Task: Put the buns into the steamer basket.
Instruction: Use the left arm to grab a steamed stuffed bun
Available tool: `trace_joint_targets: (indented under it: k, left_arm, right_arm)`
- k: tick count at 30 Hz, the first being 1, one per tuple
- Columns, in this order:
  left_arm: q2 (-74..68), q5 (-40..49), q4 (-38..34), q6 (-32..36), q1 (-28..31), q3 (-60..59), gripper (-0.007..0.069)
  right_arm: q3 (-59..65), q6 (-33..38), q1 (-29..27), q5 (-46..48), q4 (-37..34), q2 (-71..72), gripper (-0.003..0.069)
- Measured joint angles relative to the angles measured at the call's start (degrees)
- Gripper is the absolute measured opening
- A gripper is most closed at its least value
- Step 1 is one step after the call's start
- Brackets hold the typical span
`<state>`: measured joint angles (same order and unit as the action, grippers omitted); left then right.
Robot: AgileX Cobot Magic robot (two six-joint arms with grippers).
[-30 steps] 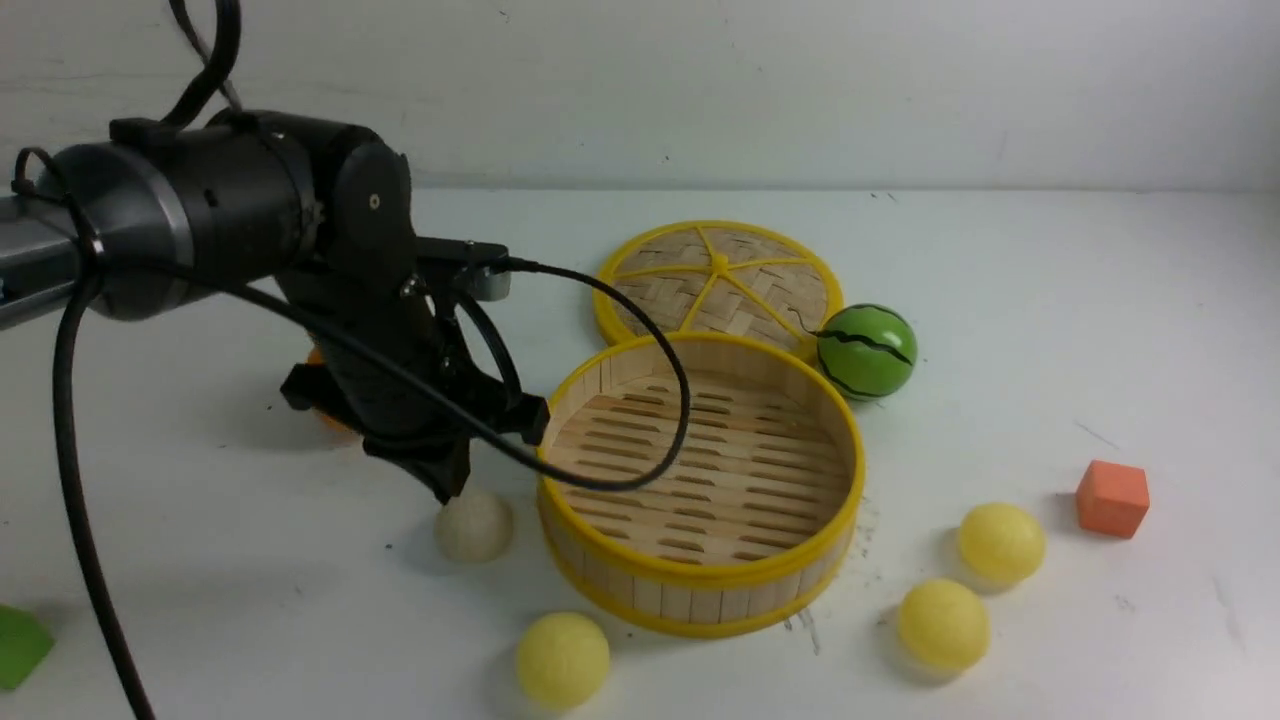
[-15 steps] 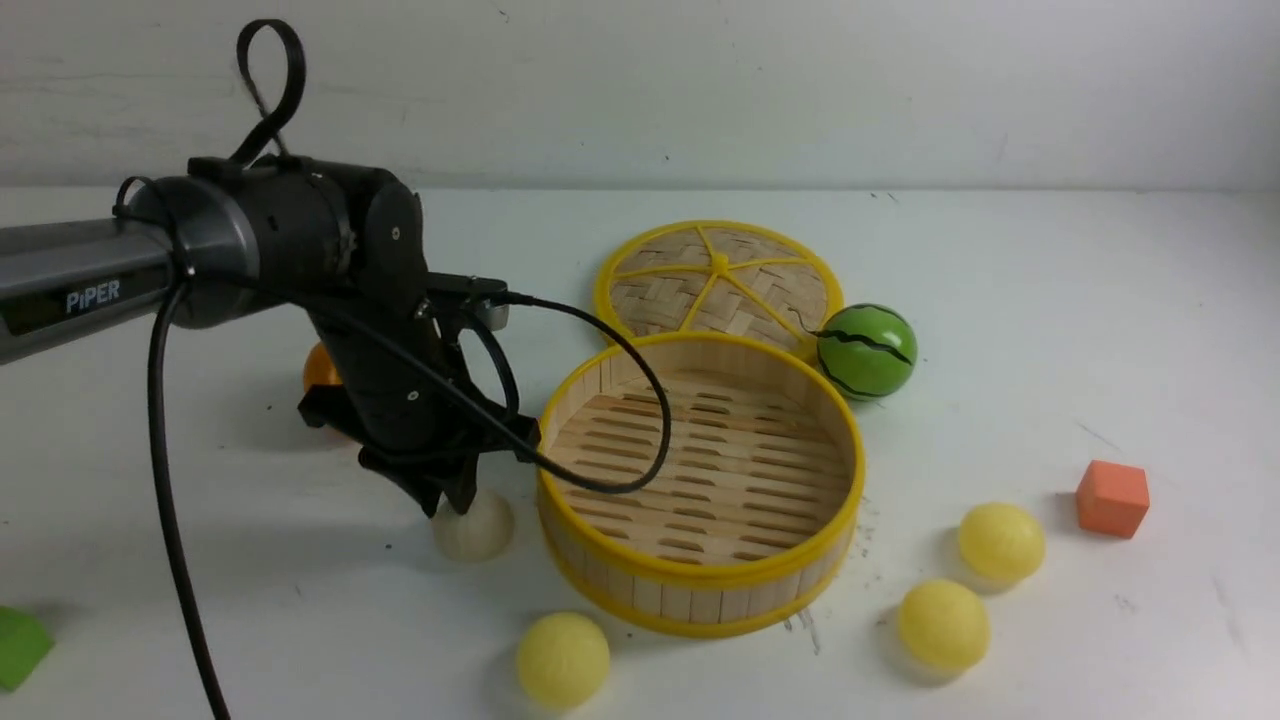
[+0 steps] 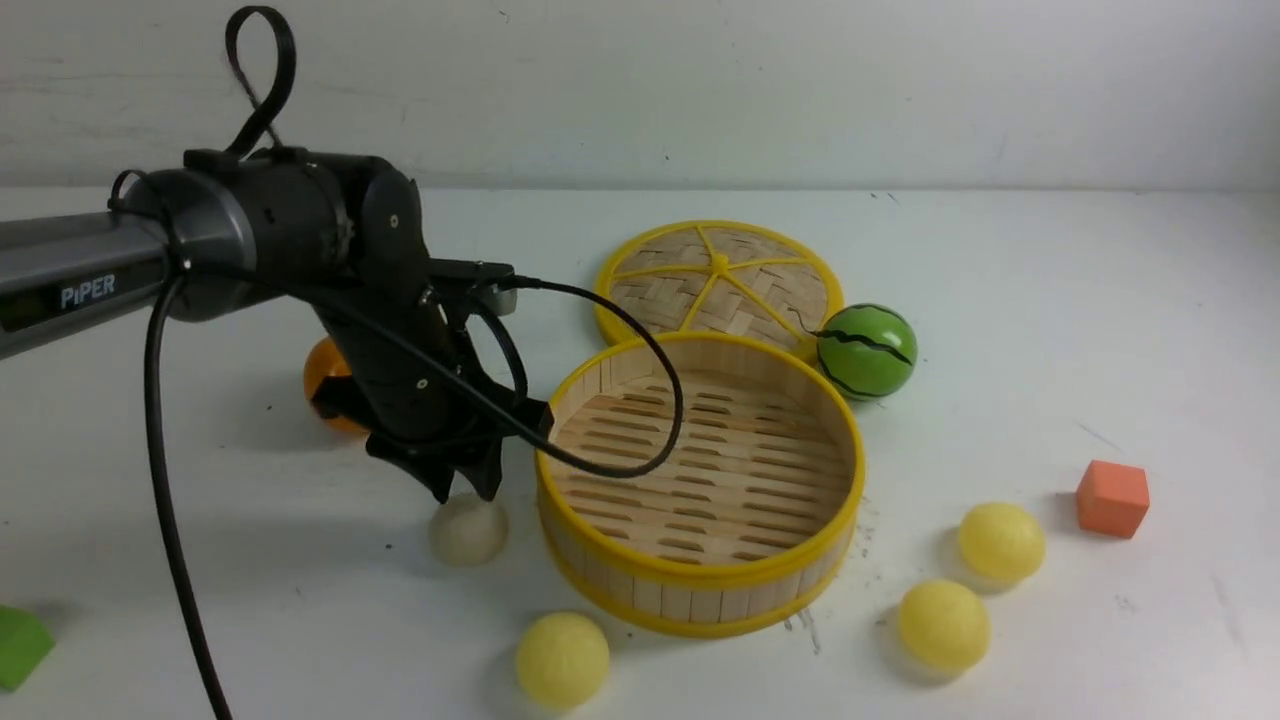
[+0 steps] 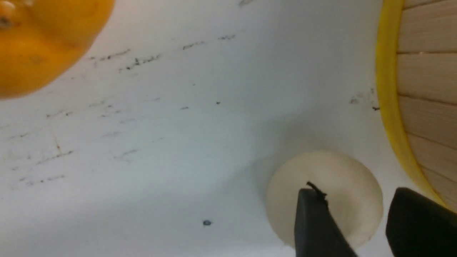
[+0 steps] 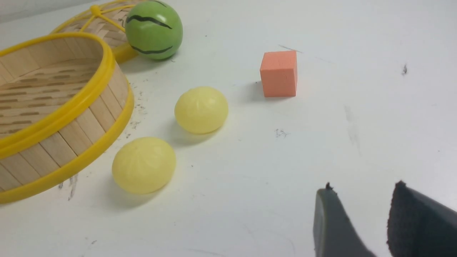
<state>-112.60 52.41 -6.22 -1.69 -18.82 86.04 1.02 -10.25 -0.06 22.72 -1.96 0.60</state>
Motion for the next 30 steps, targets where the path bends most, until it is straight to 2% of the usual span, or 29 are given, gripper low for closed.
trace_joint_targets:
  k: [7,27,29,30]
  left_arm:
    - [0.9,1.7,0.0,0.2,0.0,0.2,0.0227]
    - [-3.5,-0.9,0.1,0.4,0.0,0.4,0.0236]
    - [-3.5,-0.9,0.1,0.4,0.0,0.4,0.0210]
    - [-3.5,-0.6,0.1,0.4,0.0,0.4,0.0155]
  right_arm:
    - [0.0,0.0,0.0,0.0,0.0,0.0,0.0239]
    - [0.0,0.0,0.0,0.0,-0.1,0.0,0.0241]
    - [0.0,0.0,0.0,0.0,-0.1,0.0,0.0241]
    - [0.0,0.0,0.0,0.0,-0.1,0.0,0.0241]
